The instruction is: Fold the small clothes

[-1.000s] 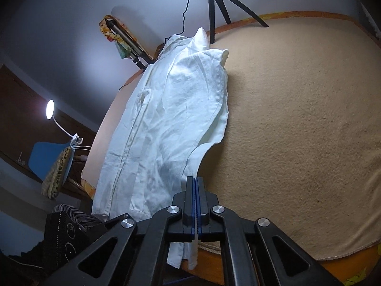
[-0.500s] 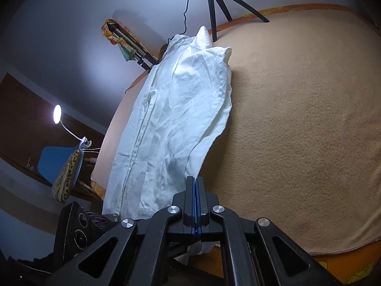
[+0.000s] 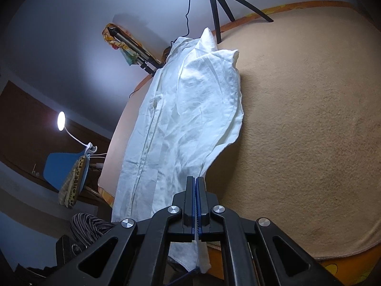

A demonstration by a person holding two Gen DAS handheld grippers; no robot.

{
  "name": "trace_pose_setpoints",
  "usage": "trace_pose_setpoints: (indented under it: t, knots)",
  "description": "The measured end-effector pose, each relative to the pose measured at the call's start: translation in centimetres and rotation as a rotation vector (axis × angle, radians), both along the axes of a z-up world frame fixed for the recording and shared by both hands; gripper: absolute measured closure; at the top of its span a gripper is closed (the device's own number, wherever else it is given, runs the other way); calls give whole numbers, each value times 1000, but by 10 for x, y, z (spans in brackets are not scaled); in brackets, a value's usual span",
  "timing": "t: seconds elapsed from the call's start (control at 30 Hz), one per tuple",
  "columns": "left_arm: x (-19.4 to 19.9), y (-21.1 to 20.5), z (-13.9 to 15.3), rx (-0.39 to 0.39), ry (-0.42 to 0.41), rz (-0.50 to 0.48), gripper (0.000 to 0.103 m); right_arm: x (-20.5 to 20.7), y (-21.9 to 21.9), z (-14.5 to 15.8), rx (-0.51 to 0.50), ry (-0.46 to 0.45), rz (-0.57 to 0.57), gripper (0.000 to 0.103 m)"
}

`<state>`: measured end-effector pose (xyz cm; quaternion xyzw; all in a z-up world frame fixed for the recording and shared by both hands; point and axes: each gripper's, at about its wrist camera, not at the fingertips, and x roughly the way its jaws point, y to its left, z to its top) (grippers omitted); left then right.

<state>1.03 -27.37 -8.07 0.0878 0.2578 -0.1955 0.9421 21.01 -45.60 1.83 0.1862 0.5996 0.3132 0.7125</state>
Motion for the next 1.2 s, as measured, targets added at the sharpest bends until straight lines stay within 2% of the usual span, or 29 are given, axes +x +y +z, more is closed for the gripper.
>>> trace_pose_setpoints:
  t: [0.07,0.13,0.23,0.33,0.4,0.43,0.47,0.5,0.6,0.7,0.77,0.8,0.83,0.97,1.1,1.17,1.2]
  knots:
    - [1,-2,2,8,-9,37,33,2,7,3,10,-3,5,103]
    - [-2,-2,5,-16,-6,33,33,4,16,5,5,-9,5,103]
    - [-5,-4,5,31,-57,34,33,7,22,4,20,3,21,103]
    - [6,12,4,-34,-18,38,38,4,25,7,3,-15,46,103]
    - [17,23,5,-102,14,21,64,4,21,6,13,-7,39,103]
    - [22,26,4,-123,34,-6,74,5,19,6,12,-5,33,103]
    - [26,28,2,-139,54,-44,94,5,17,5,10,-3,28,103]
    - [28,30,1,-144,64,-59,97,5,15,4,14,4,27,103]
    - [30,37,2,-190,80,-91,100,6,14,3,22,10,46,103]
    - [34,50,6,-235,82,-80,100,9,16,2,16,-3,80,97]
    - [30,59,9,-248,74,-73,100,16,15,3,-19,-35,83,71]
    - [24,60,10,-254,74,-73,100,23,12,4,-46,-58,63,48]
    - [23,61,11,-259,75,-74,100,31,10,3,-68,-73,46,40]
    - [21,61,13,-261,68,-85,100,86,0,-18,-125,-85,-56,40]
    - [17,62,14,-275,72,-83,100,131,10,-51,-193,-69,-83,42]
    - [17,66,13,-285,83,-80,100,145,19,-62,-196,-64,-80,44]
    - [19,69,11,-296,93,-76,100,150,23,-66,-195,-58,-73,51]
